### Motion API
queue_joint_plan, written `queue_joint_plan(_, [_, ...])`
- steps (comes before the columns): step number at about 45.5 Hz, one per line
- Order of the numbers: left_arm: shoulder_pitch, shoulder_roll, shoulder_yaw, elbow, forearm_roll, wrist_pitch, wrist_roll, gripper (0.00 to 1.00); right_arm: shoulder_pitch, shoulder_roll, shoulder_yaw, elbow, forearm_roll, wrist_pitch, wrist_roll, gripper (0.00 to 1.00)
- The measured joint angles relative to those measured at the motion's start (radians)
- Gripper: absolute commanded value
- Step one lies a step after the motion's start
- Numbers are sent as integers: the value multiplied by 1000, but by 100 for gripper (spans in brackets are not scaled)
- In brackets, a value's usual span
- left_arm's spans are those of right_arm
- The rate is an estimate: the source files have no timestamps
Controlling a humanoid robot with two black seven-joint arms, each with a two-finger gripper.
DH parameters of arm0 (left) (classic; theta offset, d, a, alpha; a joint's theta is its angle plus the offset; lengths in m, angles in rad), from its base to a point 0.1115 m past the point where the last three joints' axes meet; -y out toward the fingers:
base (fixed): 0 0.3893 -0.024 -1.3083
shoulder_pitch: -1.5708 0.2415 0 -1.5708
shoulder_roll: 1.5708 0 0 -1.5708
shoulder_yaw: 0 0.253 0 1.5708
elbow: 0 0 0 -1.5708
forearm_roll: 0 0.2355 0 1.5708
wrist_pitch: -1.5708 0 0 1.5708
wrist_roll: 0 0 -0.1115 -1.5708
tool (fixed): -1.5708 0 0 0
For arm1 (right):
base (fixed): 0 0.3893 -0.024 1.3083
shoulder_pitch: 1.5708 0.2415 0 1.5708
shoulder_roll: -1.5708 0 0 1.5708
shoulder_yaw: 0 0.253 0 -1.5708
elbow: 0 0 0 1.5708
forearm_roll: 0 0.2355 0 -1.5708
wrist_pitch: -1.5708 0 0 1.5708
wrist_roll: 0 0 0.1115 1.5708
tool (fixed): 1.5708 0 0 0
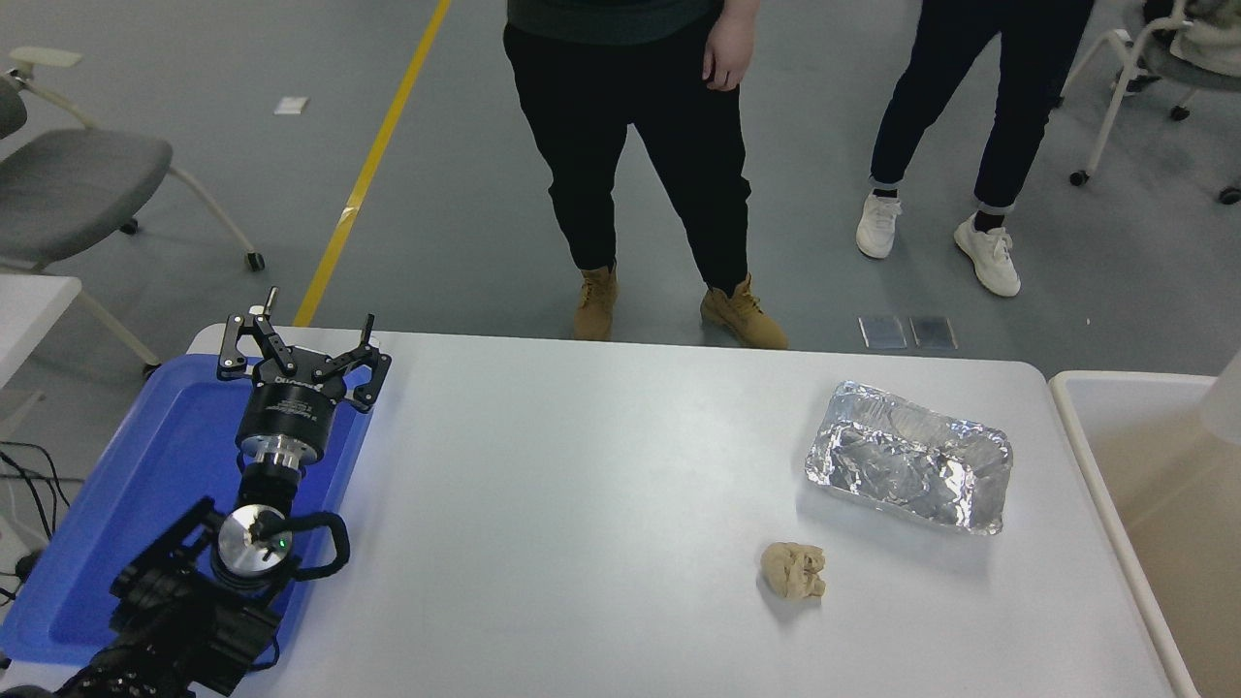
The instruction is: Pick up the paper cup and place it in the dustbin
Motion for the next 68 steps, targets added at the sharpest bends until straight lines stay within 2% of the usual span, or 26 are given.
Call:
queue_joint_plan(13, [0, 0, 0, 1, -1, 1, 0, 100, -399, -24, 251, -224, -21, -139, 2, 0])
queue_joint_plan(25, [0, 0, 0, 1, -1, 1, 0, 100, -822, 52, 461, -490, 4, -305, 36, 0])
queue_joint_plan(35, [0, 0, 0, 1, -1, 1, 0, 100, -1084, 146, 577, -700, 124, -367, 68, 0])
queue_joint_plan(56, [0, 0, 0, 1, -1, 2, 0, 100, -1371, 322, 632, -963, 417, -437, 82, 0])
queue_joint_plan(68, [0, 0, 0, 1, -2, 2, -1, 100, -1464, 375, 638, -1026, 487, -470, 90, 0])
